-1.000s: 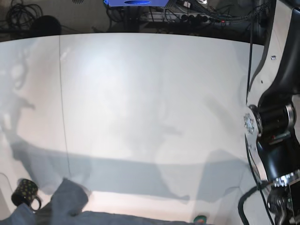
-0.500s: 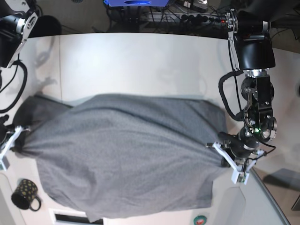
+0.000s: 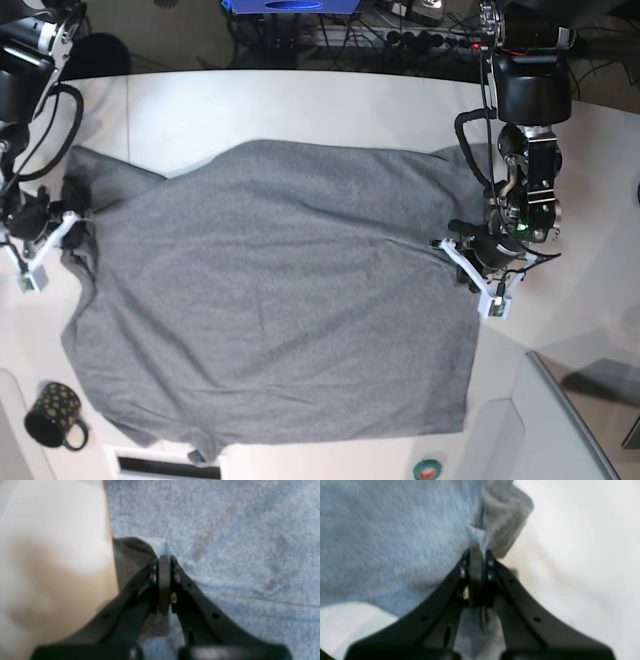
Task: Layout the t-shirt on the table in an organized manner, then fold the t-shirt properly
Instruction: 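Lower the shirt flat onto the table, holding its edge with both grippers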
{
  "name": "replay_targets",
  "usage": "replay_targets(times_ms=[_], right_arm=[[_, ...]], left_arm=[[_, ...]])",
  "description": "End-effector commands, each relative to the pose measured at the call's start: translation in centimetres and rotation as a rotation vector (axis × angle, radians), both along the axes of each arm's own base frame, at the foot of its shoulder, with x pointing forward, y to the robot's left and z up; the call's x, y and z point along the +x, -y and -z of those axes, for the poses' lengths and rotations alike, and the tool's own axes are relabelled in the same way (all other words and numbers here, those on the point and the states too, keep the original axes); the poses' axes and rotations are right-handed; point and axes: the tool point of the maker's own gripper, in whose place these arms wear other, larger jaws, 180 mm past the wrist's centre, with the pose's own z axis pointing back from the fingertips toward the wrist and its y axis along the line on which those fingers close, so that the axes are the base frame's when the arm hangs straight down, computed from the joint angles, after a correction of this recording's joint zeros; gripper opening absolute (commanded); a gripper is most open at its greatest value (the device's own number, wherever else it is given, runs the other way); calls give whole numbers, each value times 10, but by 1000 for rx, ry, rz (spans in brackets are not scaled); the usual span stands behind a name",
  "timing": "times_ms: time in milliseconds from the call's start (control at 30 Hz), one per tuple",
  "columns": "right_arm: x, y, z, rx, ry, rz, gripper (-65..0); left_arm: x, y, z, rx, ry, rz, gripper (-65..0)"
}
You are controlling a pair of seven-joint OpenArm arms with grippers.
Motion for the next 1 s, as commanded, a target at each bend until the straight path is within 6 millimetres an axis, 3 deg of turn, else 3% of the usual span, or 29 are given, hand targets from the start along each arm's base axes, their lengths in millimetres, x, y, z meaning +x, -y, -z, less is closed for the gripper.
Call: replay_targets(times_ms=[0,100,167,233,333,433,533,633,700,767,833,933,967], right_arm=[[19,8,-17,-1,73,11,-648],[26,7,-14,29,88,30,-615],[25,18,-15,16,84,39,-527],[25,22,-18,7,88,39,-380],[23,39,-23,-28,88,46,-192],[18,49,-23,-46,78,50,-179],[5,71,-32,-57,107,128,-179],[-14,92,-51,-115,160,178,-176],[-25,91,-58,-145,182,180,-176],[-42,89,-60,-170,185,180,-176],[-51,78,-59,-163,191,185,-177],[-56,69,-54,-138,193,208,-198],[-56,66,-52,-130,192,208,-236]], left_arm=[[18,-10,-20,14,63,-7,-650],[18,-17,-14,18,40,-16,-650],[19,-20,-14,19,39,-21,-650],[19,-27,-17,29,42,-28,-634],[17,-37,-18,49,41,-32,-354],[17,-49,-23,64,46,-41,-148],[17,-63,-36,83,77,-61,-56],[2,-80,-57,86,144,-125,-56],[-14,-72,-67,85,158,-137,-58],[-38,-49,-63,69,134,-120,-94],[-56,-21,-56,42,119,-83,-222],[-76,7,-41,3,81,-53,-576],[-79,11,-37,-8,70,-54,-650]])
